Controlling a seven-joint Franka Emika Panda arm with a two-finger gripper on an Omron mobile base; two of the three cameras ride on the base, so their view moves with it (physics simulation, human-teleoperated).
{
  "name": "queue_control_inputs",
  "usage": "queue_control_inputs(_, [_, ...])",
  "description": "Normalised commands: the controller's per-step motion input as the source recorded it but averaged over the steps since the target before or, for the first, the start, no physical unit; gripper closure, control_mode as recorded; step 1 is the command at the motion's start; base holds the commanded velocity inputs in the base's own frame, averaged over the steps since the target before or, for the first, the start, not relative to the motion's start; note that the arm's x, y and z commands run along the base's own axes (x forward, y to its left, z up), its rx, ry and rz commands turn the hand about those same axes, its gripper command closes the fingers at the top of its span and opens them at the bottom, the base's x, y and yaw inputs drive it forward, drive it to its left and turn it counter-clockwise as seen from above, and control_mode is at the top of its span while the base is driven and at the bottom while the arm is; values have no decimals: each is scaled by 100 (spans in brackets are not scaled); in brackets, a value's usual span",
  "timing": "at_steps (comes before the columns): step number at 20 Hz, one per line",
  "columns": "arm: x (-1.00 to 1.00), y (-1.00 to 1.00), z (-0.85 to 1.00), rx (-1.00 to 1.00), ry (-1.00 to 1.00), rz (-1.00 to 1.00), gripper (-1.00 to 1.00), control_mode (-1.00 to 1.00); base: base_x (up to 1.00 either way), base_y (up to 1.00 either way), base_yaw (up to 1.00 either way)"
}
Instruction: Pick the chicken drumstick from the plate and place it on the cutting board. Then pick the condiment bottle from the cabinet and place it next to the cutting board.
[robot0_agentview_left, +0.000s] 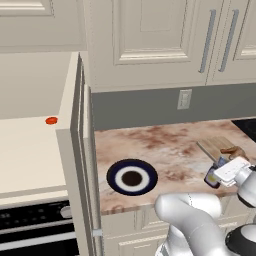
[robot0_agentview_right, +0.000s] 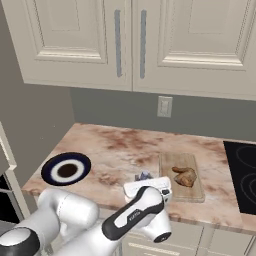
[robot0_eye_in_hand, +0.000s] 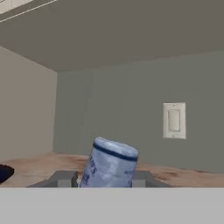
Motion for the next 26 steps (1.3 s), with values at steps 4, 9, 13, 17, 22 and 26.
queue_control_inputs(4, [-3, 25, -33, 0, -14, 0, 100, -100, 0, 0, 0])
queue_control_inputs(9, [0, 31, -28, 0, -8, 0, 100, -100, 0, 0, 0])
queue_control_inputs(13, [0, 31, -24, -1, -1, 0, 100, -100, 0, 0, 0])
queue_control_inputs(17, [1, 20, -24, -1, 0, 0, 100, -100, 0, 0, 0])
queue_control_inputs(22, [6, 7, -21, 0, 0, 0, 100, -100, 0, 0, 0])
queue_control_inputs(26, [8, 1, -17, 0, 0, 0, 100, -100, 0, 0, 0])
